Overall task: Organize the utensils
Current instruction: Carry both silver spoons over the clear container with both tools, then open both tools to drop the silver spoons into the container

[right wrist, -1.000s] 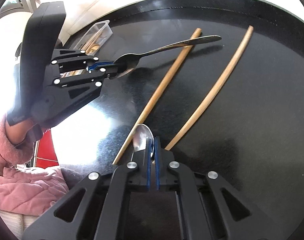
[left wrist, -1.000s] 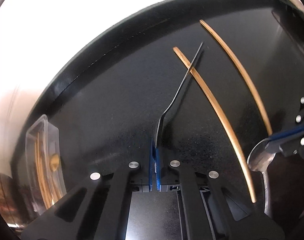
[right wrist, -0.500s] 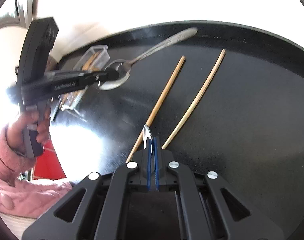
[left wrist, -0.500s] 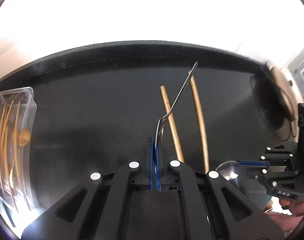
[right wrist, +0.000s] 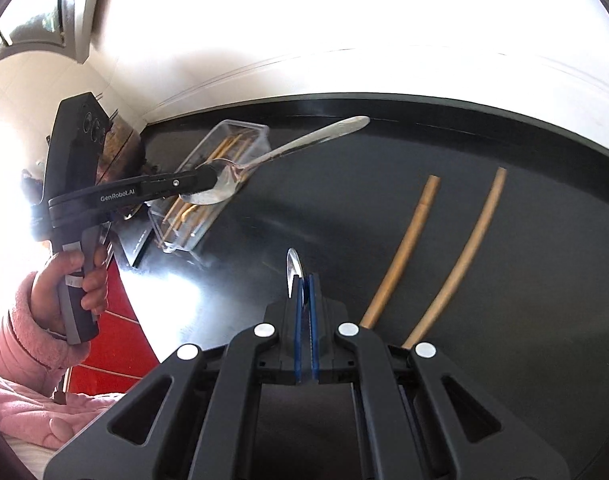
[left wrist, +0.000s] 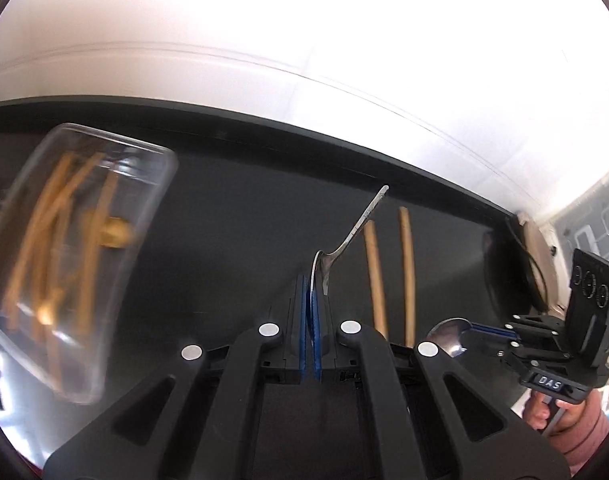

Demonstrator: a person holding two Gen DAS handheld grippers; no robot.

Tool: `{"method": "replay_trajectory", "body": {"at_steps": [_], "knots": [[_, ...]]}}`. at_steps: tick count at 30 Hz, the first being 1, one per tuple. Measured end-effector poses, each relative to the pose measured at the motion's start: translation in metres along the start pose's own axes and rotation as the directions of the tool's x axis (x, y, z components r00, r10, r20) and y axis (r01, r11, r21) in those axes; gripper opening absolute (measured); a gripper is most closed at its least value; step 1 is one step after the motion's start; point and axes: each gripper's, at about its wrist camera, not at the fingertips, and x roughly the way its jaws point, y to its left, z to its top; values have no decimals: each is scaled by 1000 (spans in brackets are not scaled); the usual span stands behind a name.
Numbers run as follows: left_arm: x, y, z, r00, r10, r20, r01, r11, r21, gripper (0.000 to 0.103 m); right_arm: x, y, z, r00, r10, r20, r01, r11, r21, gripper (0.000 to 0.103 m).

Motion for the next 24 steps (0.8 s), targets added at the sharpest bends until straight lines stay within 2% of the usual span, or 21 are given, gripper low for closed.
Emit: {"method": "replay_trajectory", "body": {"at_steps": [5, 8, 10, 18, 24], "knots": [[-35, 51, 0, 997, 66, 30, -66, 998, -15, 1, 25, 48, 15, 1000, 26, -3, -27, 998, -49, 4], [-56, 75, 2, 989, 135, 58, -136, 991, 15, 1, 40, 76, 27, 999, 44, 8, -44, 997, -61, 4], [-67, 95, 3, 986, 153, 71, -154, 988, 9, 1, 50, 95, 36, 999, 49, 13, -48, 997, -68, 4], [-83, 160, 5, 980, 175, 94, -175, 985, -10, 1, 87, 160, 67, 998, 55, -21, -57, 988, -142, 4], [-88, 194, 9, 985, 140, 104, -138, 990, -25, 1, 112, 184, 95, 999, 30, -35, -34, 990, -136, 4]]}}
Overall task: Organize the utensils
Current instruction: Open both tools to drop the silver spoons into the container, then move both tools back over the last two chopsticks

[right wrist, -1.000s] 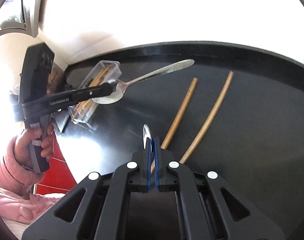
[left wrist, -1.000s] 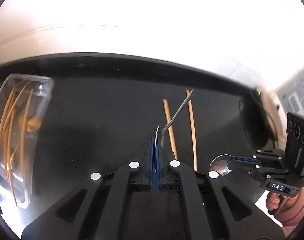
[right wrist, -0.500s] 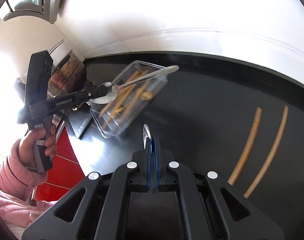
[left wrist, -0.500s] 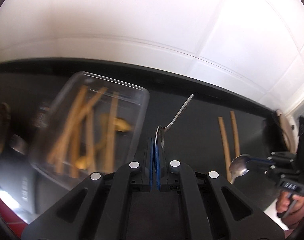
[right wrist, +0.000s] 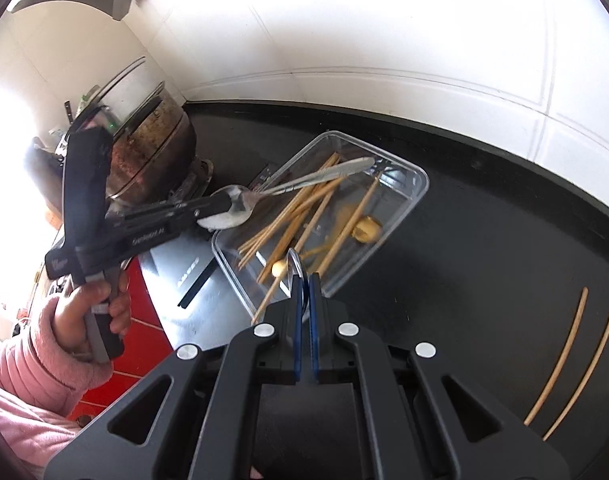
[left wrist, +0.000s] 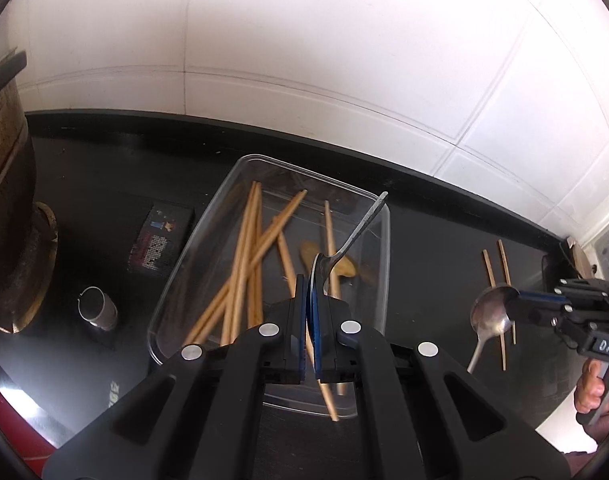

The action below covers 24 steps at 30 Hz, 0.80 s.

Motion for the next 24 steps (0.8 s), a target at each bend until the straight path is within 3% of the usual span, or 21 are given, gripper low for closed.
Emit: {"method": "replay_trajectory", "body": {"at_steps": [12, 15, 17, 18, 19, 20, 21, 22, 24], "knots": [[14, 34, 0, 998, -44, -40, 45, 999, 25, 1, 46, 18, 43, 996, -91, -12, 92, 995, 50, 4], [19, 35, 2, 997, -56, -61, 59, 997, 47, 2, 59, 18, 57, 988, -151, -25, 152, 986, 64, 4], [20, 34, 2, 997, -50, -63, 54, 997, 57, 6, 64, 12, 69, 984, -176, -19, 177, 979, 102, 4], [19, 34, 2, 997, -45, -58, 49, 997, 58, 13, 63, 10, 73, 984, -177, -12, 177, 977, 118, 5], [17, 34, 2, 998, -44, -47, 47, 997, 57, 45, 58, 5, 78, 983, -184, 5, 182, 973, 142, 26], [13, 35, 1, 999, -29, -30, 31, 998, 56, 90, 52, 2, 80, 980, -197, 24, 191, 969, 154, 69], [6, 37, -4, 1000, 7, 11, -8, 999, 49, 97, 42, -2, 81, 973, -225, 55, 213, 962, 170, 94], [-1, 39, -7, 999, 9, 45, -11, 999, 48, 97, 28, -8, 80, 956, -276, 97, 254, 947, 197, 96], [-5, 39, -10, 999, 9, 46, -11, 999, 49, 97, 10, -22, 76, 949, -294, 115, 264, 938, 225, 96]]}}
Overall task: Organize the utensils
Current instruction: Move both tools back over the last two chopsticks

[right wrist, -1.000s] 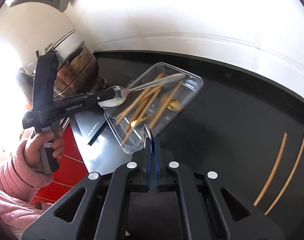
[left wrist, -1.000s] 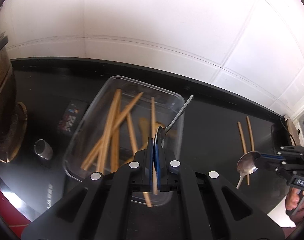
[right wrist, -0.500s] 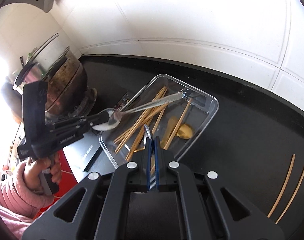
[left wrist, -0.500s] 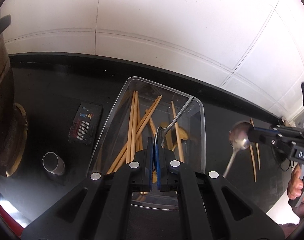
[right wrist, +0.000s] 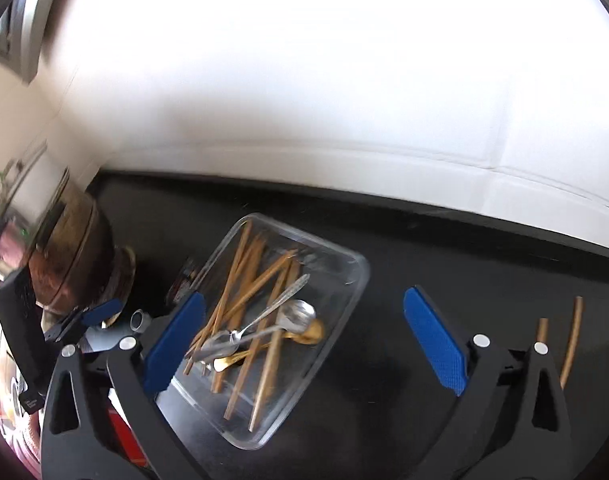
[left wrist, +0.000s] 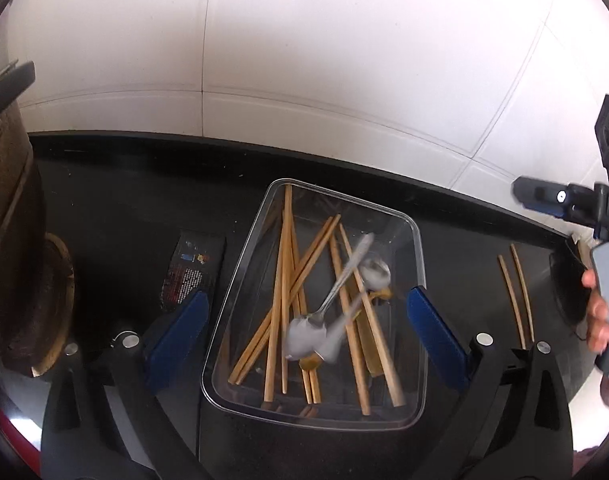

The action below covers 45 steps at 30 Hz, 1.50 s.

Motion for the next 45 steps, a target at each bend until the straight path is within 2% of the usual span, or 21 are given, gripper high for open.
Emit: {"method": "replay_trajectory", "body": {"at_steps": [4, 7, 10, 13, 16, 19, 22, 26, 29, 31, 33, 36, 39, 43, 45], "knots": [[4, -7, -3, 999, 12, -34, -13, 1000, -13, 97, -23, -53, -13, 994, -107, 27, 103, 988, 111, 96], [13, -24, 2, 998, 8, -64, -9, 1000, -9, 97, -36, -103, -37, 977, -211, -1, 204, 945, 256, 96], [25, -52, 20, 995, -5, -101, 7, 1000, 19, 97, -49, -155, -73, 953, -301, -41, 293, 876, 382, 96], [33, -87, 15, 990, -27, -137, 37, 997, 70, 97, -62, -209, -124, 933, -339, -118, 352, 800, 487, 96], [46, -127, 9, 984, -29, -178, 52, 991, 124, 97, -71, -254, -173, 902, -366, -229, 431, 732, 527, 96], [62, -168, 0, 977, 13, -212, 26, 983, 181, 97, -81, -291, -210, 872, -383, -304, 489, 668, 561, 96], [78, -214, -9, 965, -3, -262, 63, 973, 222, 97, -92, -315, -223, 866, -381, -324, 499, 624, 600, 96], [97, -279, -23, 946, -12, -325, 118, 944, 309, 97, -96, -333, -218, 882, -343, -323, 471, 633, 614, 96], [113, -322, -34, 934, 1, -356, 133, 927, 350, 97, -81, -333, -195, 893, -304, -333, 446, 703, 554, 96], [121, -346, -41, 931, 0, -364, 143, 919, 366, 97, -69, -320, -183, 884, -312, -347, 454, 747, 486, 96], [126, -364, -47, 930, 5, -368, 146, 913, 381, 97, -61, -318, -171, 877, -321, -358, 462, 768, 444, 96], [135, -382, -54, 928, 14, -371, 137, 916, 377, 97, -47, -322, -158, 873, -295, -388, 451, 792, 412, 96], [143, -389, -58, 931, 46, -363, 94, 928, 360, 97, -40, -321, -150, 872, -288, -396, 439, 819, 370, 96], [154, -388, -59, 919, 53, -391, 67, 956, 286, 97, -30, -323, -144, 866, -300, -401, 441, 835, 328, 96], [157, -386, -60, 917, 65, -395, 50, 961, 273, 97, -27, -321, -143, 865, -295, -405, 437, 841, 320, 96]]}}
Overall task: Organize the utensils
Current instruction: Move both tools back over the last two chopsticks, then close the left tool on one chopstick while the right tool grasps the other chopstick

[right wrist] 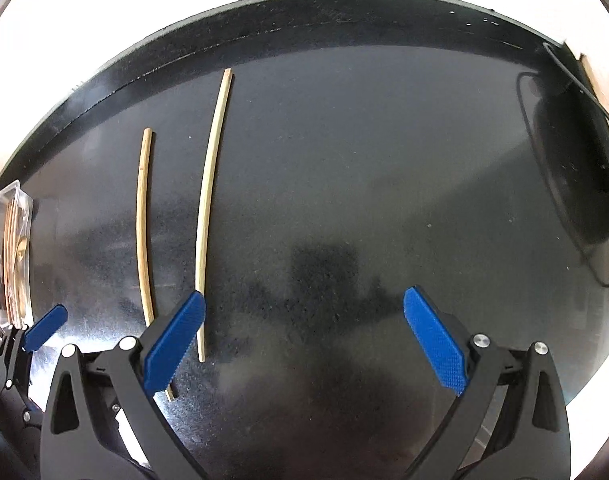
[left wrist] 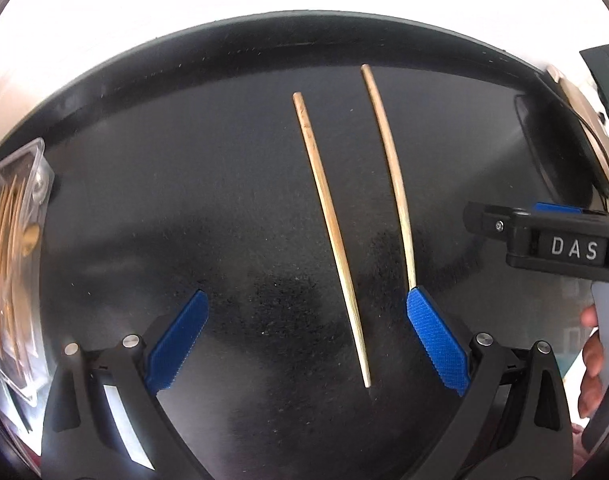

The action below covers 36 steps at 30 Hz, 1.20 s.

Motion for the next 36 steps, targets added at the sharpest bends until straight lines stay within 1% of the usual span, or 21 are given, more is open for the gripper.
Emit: {"method": "replay_trajectory", "body": {"at_steps": [2, 5, 7, 9, 11, 13, 14, 16, 19, 20, 21, 23, 25, 28, 29, 31, 33, 34, 35, 36], "knots": [[9, -2, 4, 1000, 18, -13, -18, 1000, -2, 97, 3, -3, 2, 1000, 0, 5, 0, 1000, -9, 96], [24, -7, 14, 999, 31, -41, -31, 999, 11, 97, 5, 5, 11, 1000, -17, 19, 17, 1000, -25, 96], [32, -7, 21, 997, 65, -48, -64, 998, 21, 97, 8, 16, 18, 999, -37, 35, 39, 998, -42, 96], [43, -3, 27, 993, 91, -71, -90, 996, 24, 97, 14, 27, 26, 994, -92, 62, 96, 992, -77, 96], [58, -2, 29, 987, 121, -108, -117, 992, 35, 98, 26, 40, 29, 983, -167, 80, 177, 974, -140, 96], [62, 6, 29, 991, 85, -105, -84, 996, 11, 98, 37, 46, 26, 976, -200, 90, 214, 958, -190, 96], [62, 11, 30, 991, 90, -99, -91, 996, -1, 98, 37, 45, 25, 973, -203, 111, 221, 959, -180, 96], [62, 17, 34, 992, 94, -90, -95, 995, -14, 98, 39, 43, 25, 974, -191, 119, 209, 966, -155, 96], [64, 21, 38, 993, 93, -76, -95, 995, -21, 98, 46, 31, 34, 989, -128, 70, 133, 988, -79, 96], [65, 22, 39, 993, 92, -74, -93, 995, -17, 98, 49, 26, 37, 995, -94, 43, 96, 995, -41, 96], [65, 22, 40, 993, 91, -73, -92, 996, -13, 98, 51, 17, 39, 997, -68, 25, 68, 998, -14, 98], [67, 23, 42, 993, 88, -77, -89, 996, -7, 98, 55, 15, 48, 997, -72, 2, 72, 997, -6, 98], [68, 25, 48, 993, 87, -80, -87, 996, -3, 98, 57, 17, 55, 998, -51, -25, 49, 997, -52, 97], [70, 27, 52, 994, 86, -73, -86, 996, 4, 98, 46, 14, 59, 998, -44, 34, 44, 999, -8, 97], [70, 29, 51, 994, 86, -67, -85, 996, 4, 98, 45, 16, 60, 998, -46, 39, 47, 999, -19, 97], [70, 27, 54, 995, 86, -59, -86, 996, 6, 98, 53, 23, 62, 997, -78, 18, 79, 995, -65, 97], [71, 28, 55, 995, 86, -58, -85, 996, 8, 98, 57, 25, 63, 997, -76, 19, 77, 995, -60, 96], [71, 28, 56, 995, 86, -58, -85, 996, 9, 98, 60, 27, 60, 996, -88, 3, 88, 994, -59, 96], [70, 27, 57, 995, 86, -56, -85, 996, 10, 98, 64, 25, 60, 998, -65, -4, 64, 996, -55, 98], [70, 26, 57, 995, 86, -52, -86, 996, 10, 98, 64, 24, 59, 998, -69, 5, 70, 996, -58, 98]]}}
